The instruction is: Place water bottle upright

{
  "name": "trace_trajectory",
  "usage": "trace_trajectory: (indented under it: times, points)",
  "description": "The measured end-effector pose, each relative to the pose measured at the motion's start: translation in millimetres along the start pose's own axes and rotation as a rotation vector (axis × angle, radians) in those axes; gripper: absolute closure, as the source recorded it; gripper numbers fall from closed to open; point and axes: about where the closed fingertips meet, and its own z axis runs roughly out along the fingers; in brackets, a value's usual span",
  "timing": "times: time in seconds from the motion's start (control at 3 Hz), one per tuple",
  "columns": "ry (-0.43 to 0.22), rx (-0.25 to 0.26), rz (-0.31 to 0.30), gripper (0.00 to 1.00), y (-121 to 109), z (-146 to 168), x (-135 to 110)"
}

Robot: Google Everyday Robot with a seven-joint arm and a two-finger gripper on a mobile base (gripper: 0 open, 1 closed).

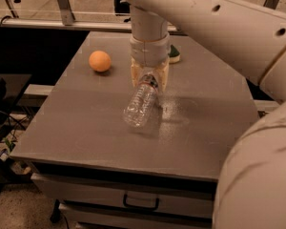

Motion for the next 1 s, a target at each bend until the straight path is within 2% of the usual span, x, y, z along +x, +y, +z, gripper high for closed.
trace_trajectory:
  times: [0.33,0.67,1.0]
  points:
    - [-0.138,0.030,-0.137,1.00,11,-38,-20]
    - [-0.252,0.048,-0.288,1.00,19,-68,-35]
    - [-0.352,0.022,-0.448,1.00,18,-94,-39]
